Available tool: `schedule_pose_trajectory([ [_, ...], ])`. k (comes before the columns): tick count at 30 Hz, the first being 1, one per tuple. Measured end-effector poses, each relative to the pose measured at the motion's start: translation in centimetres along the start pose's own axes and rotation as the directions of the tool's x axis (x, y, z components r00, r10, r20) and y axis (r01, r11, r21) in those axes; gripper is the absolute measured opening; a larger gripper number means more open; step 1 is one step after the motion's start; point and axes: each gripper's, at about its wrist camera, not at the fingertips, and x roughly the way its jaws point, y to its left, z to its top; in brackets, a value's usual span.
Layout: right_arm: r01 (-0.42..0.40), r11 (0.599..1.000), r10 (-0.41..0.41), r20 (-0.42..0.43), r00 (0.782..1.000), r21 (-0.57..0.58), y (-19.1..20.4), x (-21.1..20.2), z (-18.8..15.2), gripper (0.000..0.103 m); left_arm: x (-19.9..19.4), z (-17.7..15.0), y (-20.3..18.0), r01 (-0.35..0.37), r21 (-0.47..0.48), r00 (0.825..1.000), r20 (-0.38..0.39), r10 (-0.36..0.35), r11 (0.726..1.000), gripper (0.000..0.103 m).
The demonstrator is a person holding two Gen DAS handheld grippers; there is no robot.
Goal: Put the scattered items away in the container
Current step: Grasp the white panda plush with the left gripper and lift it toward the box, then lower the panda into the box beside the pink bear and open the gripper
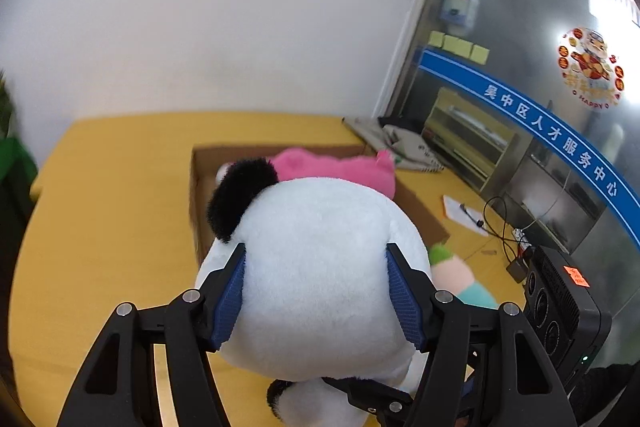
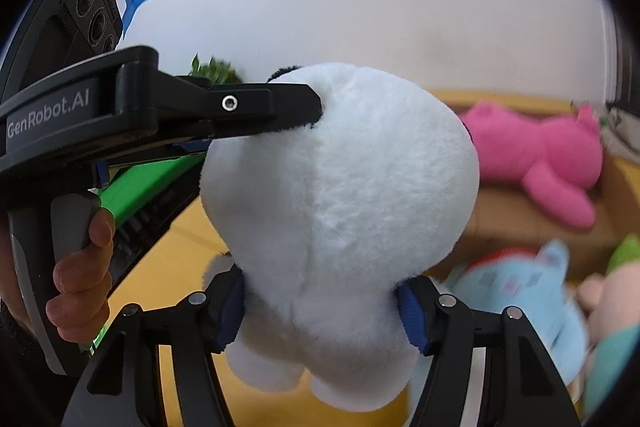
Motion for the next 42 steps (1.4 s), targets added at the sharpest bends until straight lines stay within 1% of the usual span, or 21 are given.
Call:
schedule_pose_trajectory([
  [3, 0.036, 0.999, -0.036, 0.049, 0.998, 0.005, -1.9, 0.6, 4.1, 0.064, 2.6, 4.5, 0.5, 0.018, 0.050, 1.000, 0.009, -0.019, 0.999, 0.069],
  [6, 0.067, 0.998, -0.068, 0.059, 0.996, 0.020, -3.9, 2.5, 7.4, 0.064, 5.9, 7.7, 2.2, 0.036, 0.052, 0.999, -0.008, -0.036, 0.998, 0.069],
  [9, 0.087, 0.995, -0.089, 0.042, 0.995, 0.050, -5.9, 5.6, 9.0, 0.064, 9.6, 8.9, 4.4, 0.036, 0.040, 0.998, -0.047, -0.034, 0.999, 0.069],
  [10, 0.089, 0.994, -0.091, 0.029, 0.995, 0.067, -6.1, 6.7, 8.8, 0.064, 10.9, 9.0, 5.0, 0.031, 0.040, 0.998, -0.063, -0.028, 0.999, 0.069],
  [12, 0.087, 0.990, -0.086, -0.015, 0.996, 0.109, -7.2, 9.6, 8.6, 0.064, 14.0, 8.5, 7.1, 0.013, 0.021, 0.994, -0.113, -0.010, 1.000, 0.069],
  [14, 0.077, 0.985, -0.068, -0.065, 0.996, 0.155, -8.0, 12.3, 7.7, 0.064, 16.4, 7.5, 9.1, 0.013, -0.004, 0.987, -0.162, -0.013, 1.000, 0.069],
  [17, 0.111, 0.974, -0.081, -0.153, 0.985, 0.196, -8.4, 16.1, 5.5, 0.064, 19.5, 4.7, 11.9, 0.022, -0.060, 0.969, -0.243, -0.036, 0.998, 0.069],
  [18, 0.125, 0.969, -0.084, -0.192, 0.978, 0.215, -8.4, 17.2, 4.7, 0.064, 20.2, 3.6, 12.5, 0.032, -0.074, 0.965, -0.259, -0.050, 0.997, 0.071],
  [21, 0.171, 0.960, -0.113, -0.253, 0.961, 0.220, -7.6, 18.7, 3.0, 0.064, 20.1, 2.1, 13.2, 0.058, -0.088, 0.964, -0.253, -0.079, 0.994, 0.076],
  [24, 0.182, 0.956, -0.108, -0.302, 0.947, 0.228, -6.3, 19.4, 2.2, 0.064, 19.2, 0.8, 13.4, 0.029, -0.061, 0.963, -0.266, -0.044, 0.998, 0.081],
  [25, 0.186, 0.958, -0.112, -0.315, 0.943, 0.217, -5.9, 19.6, 2.0, 0.067, 19.1, 0.7, 13.2, 0.016, -0.062, 0.963, -0.268, -0.032, 0.998, 0.086],
  [26, 0.187, 0.961, -0.115, -0.322, 0.940, 0.203, -5.7, 19.6, 1.9, 0.073, 18.8, 0.6, 13.2, 0.002, -0.068, 0.963, -0.267, -0.020, 0.998, 0.086],
  [28, 0.173, 0.964, -0.100, -0.327, 0.940, 0.202, -5.7, 19.2, 1.5, 0.075, 17.9, 0.8, 12.5, -0.024, -0.075, 0.969, -0.248, 0.005, 0.997, 0.086],
  [30, 0.170, 0.964, -0.101, -0.310, 0.945, 0.205, -5.8, 17.2, 1.4, 0.077, 16.2, 0.8, 11.4, -0.074, -0.043, 0.976, -0.210, 0.064, 0.996, 0.086],
  [32, 0.186, 0.968, -0.138, -0.260, 0.956, 0.167, -5.6, 14.2, 1.5, 0.081, 13.9, 0.8, 9.7, -0.104, -0.011, 0.982, -0.162, 0.100, 0.995, 0.088],
  [33, 0.197, 0.971, -0.164, -0.223, 0.961, 0.136, -5.4, 11.9, 1.5, 0.082, 12.4, 0.7, 8.6, -0.112, -0.001, 0.985, -0.130, 0.111, 0.994, 0.092],
  [35, 0.219, 0.972, -0.203, -0.165, 0.965, 0.084, -5.3, 8.1, 1.3, 0.087, 9.8, 0.4, 6.5, -0.139, 0.012, 0.987, -0.080, 0.140, 0.990, 0.096],
  [36, 0.244, 0.968, -0.234, -0.135, 0.963, 0.057, -5.3, 6.0, 1.1, 0.087, 8.4, 0.0, 5.1, -0.152, 0.017, 0.987, -0.054, 0.153, 0.988, 0.098],
  [38, 0.283, 0.959, -0.280, -0.095, 0.955, 0.025, -6.2, 3.3, 0.7, 0.090, 6.0, -0.6, 2.6, -0.143, 0.014, 0.990, -0.003, 0.143, 0.990, 0.101],
  [40, 0.331, 0.943, -0.328, -0.076, 0.942, 0.028, -7.0, 0.5, 0.3, 0.090, 4.0, -1.6, 0.2, -0.124, -0.013, 0.991, 0.039, 0.124, 0.992, 0.103],
  [42, 0.364, 0.931, -0.362, -0.067, 0.930, 0.029, -8.4, -1.3, 0.2, 0.090, 2.7, -2.8, -1.8, -0.108, -0.030, 0.992, 0.057, 0.110, 0.994, 0.103],
])
